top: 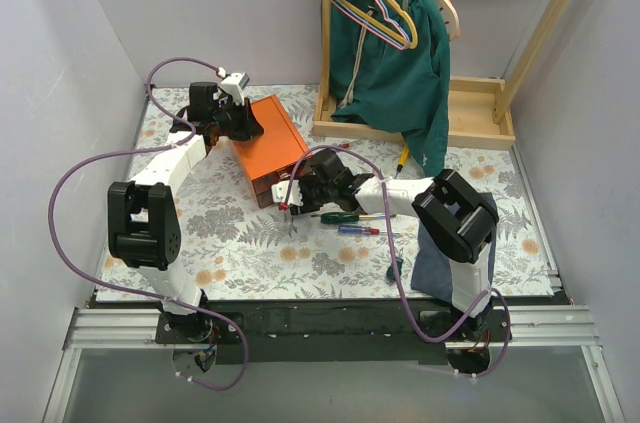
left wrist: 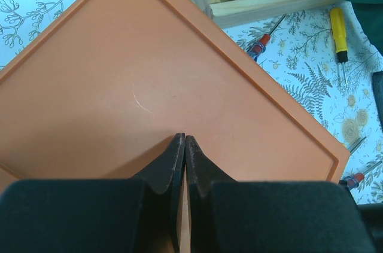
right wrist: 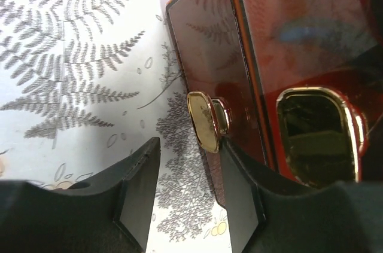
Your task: Sort the tools into containers
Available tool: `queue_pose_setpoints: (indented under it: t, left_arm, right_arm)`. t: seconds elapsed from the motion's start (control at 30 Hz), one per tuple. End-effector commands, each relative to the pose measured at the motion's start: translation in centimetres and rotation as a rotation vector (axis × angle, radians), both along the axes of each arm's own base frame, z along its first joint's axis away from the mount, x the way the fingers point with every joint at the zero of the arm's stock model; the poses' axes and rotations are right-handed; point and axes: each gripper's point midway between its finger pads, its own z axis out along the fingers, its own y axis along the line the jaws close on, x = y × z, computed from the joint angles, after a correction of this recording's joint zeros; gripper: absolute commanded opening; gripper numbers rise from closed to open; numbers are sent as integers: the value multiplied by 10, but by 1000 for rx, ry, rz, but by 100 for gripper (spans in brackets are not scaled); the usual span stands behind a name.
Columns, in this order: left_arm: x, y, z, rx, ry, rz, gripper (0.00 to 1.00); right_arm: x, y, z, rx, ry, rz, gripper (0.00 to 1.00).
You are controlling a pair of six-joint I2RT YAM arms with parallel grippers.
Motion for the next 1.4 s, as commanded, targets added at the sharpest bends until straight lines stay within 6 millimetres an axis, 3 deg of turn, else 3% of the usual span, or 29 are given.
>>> queue_pose_setpoints:
  t: [0.0, 0.27, 0.33, 0.53, 0.67, 0.8, 0.93, 1.0, 1.03, 1.1, 1.17, 1.23, 1.27, 1.37]
  left_arm:
    - [-37, 17, -81, 121, 286, 17, 0]
    - [-20, 22, -95, 162, 254, 24, 0]
    - [-15, 23, -101, 173, 252, 24, 0]
    - [1, 26, -113, 194, 252, 30, 0]
    - [8, 21, -104, 173, 235, 25, 0]
    - [15, 7, -60, 95, 166, -7, 0]
    - [24, -4, 16, 21, 50, -28, 0]
    - [16, -8, 48, 1, 9, -54, 2]
    - [12, -9, 60, -3, -7, -63, 12]
    - [2, -9, 88, -6, -38, -82, 22]
    - [-7, -8, 97, 1, -48, -89, 34]
    - [-21, -4, 111, 9, -64, -79, 37]
    - [-28, -3, 106, 13, -50, -74, 39]
    - [-45, 3, 115, 3, -53, -46, 41]
  right_arm:
    - [-40, -10, 5, -22, 96, 70, 51]
    - [-98, -26, 4, -71, 157, 143, 49]
    - [-114, -39, -7, -114, 196, 149, 49]
    - [-134, -55, -7, -140, 203, 157, 49]
    - [-130, -61, 3, -137, 171, 128, 48]
    - [-112, -67, 27, -116, 108, 42, 50]
    - [-97, -83, 50, -105, 132, -59, 52]
    - [-89, -98, 58, -99, 138, -98, 52]
    - [-89, -108, 53, -124, 152, -110, 52]
    - [-80, -126, 53, -134, 141, -132, 53]
    - [-76, -140, 45, -152, 154, -146, 52]
    - [-63, -152, 42, -154, 155, -172, 51]
    - [-59, -153, 38, -157, 157, -175, 51]
    - [-52, -157, 31, -168, 160, -133, 51]
